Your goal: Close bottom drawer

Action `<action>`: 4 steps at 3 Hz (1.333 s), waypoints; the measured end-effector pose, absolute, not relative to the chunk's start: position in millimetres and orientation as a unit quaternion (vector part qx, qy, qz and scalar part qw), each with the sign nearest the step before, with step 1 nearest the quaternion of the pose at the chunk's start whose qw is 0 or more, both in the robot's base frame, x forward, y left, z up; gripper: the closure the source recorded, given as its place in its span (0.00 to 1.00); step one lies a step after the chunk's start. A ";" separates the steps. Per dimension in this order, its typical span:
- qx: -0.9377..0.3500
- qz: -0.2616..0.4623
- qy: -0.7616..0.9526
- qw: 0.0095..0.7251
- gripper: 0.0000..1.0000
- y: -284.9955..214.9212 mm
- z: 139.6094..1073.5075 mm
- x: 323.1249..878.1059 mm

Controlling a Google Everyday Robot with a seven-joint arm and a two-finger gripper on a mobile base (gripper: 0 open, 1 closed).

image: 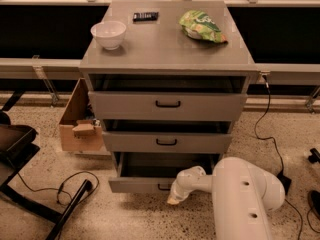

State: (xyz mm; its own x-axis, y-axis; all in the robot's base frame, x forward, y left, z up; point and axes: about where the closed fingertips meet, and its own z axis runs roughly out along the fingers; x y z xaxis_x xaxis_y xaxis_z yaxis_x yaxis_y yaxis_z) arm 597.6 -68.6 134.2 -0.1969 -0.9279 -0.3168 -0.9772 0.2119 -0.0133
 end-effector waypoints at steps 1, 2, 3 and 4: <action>-0.621 0.095 0.767 0.130 1.00 -68.1 135.1 597.0; -0.626 0.087 0.762 0.138 1.00 -70.7 133.3 616.3; -0.656 0.092 0.736 0.140 1.00 -64.2 107.6 647.3; -0.656 0.092 0.736 0.140 1.00 -64.2 107.6 647.3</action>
Offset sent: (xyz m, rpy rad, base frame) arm 0.1910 -0.0294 -0.0133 -0.0151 -0.2367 0.0948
